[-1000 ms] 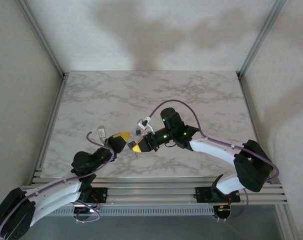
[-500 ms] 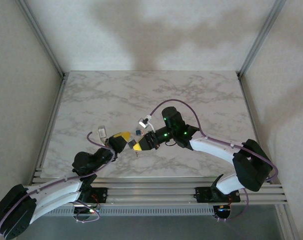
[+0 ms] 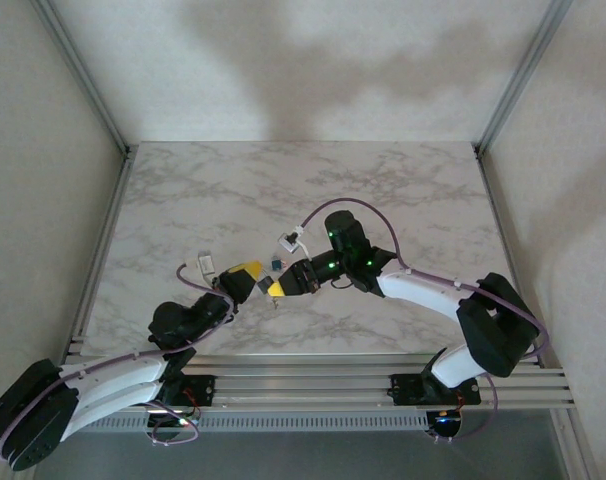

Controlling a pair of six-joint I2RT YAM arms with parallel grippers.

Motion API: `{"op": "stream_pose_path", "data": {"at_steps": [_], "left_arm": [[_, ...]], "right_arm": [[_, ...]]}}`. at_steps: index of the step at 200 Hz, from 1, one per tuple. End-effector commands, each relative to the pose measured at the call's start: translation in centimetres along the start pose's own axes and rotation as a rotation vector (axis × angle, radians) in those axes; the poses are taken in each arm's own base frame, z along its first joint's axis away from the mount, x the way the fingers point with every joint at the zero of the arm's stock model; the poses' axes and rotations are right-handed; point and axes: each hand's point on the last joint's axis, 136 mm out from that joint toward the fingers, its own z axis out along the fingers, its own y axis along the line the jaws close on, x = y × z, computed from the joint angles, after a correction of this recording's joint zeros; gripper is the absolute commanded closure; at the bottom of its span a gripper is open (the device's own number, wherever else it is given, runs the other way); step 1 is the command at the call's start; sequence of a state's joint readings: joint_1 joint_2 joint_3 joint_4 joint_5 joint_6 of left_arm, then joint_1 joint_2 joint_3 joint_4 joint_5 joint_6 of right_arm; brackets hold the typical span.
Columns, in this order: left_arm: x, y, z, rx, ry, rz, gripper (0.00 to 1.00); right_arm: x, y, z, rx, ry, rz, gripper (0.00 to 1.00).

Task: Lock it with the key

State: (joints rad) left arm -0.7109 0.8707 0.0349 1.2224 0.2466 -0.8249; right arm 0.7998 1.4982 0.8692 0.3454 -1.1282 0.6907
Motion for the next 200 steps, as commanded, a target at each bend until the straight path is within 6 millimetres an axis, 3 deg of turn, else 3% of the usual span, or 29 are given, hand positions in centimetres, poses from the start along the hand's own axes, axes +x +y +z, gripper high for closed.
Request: {"op": "stream_pose_path", "data": {"at_steps": [1,56,63,138,200], "left_arm": [[6.5,1.8,-1.7,-0.023,0.259,-0.018,1.0],[6.8,1.0,-1.3,0.001,0.271,-0.016,1.0],[6.8,0.9,-1.2,0.004,0.273,-0.015,1.0],[7.9,-0.1,-1.0,0.041,0.303,-0.03,1.0],[6.5,0.2,-0.4,-0.024,0.266,0.038,1.0]], "right_arm": [[-5.8,1.6,-1.8,0.022,-0.195,-0.191,1.0],[-6.3,0.9,-1.6,0.023,-0.21,-0.17,1.0],[-6.8,0.4,-2.5,0.041,-0.232,-0.165,1.0],[-7.4,-0.6,-3.0,0.079,-0.269,-0.15,1.0],[-6.8,-0.9,-3.2,0.092,-0.268,-0.148,1.0]]}}
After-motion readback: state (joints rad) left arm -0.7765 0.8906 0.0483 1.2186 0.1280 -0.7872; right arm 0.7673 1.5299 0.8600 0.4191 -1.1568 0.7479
